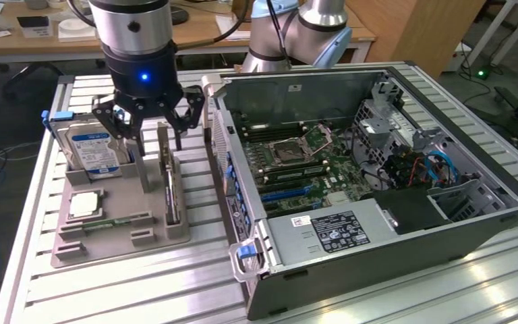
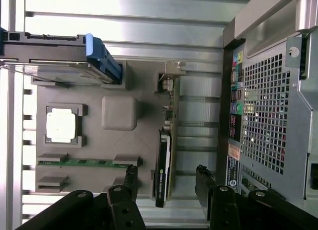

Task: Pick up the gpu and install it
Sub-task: 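Pick up the gpu and move the gpu toward the slot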

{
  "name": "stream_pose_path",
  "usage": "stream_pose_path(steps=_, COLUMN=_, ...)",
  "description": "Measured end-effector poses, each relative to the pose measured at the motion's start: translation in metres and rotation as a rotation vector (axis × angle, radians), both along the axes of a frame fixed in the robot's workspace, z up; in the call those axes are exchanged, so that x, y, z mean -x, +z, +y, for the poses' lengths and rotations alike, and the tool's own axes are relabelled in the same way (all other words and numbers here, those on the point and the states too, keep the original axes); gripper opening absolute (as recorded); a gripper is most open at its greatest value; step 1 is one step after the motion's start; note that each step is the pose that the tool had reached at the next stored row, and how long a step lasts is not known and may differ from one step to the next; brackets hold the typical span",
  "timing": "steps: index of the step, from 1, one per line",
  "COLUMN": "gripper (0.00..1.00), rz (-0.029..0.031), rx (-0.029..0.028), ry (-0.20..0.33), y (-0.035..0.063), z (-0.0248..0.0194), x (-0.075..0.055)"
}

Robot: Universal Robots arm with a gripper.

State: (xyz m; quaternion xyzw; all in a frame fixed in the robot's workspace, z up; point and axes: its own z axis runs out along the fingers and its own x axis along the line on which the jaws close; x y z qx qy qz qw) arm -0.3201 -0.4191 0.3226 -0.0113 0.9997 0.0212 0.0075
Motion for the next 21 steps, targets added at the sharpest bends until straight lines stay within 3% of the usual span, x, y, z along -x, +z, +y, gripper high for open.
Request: stream_pose_path(steps=21, gripper=0.59, rz=0.0001, rx=0.0001, ry=0.000, y=-0.0026, z=-0.0002, x=-0.0040)
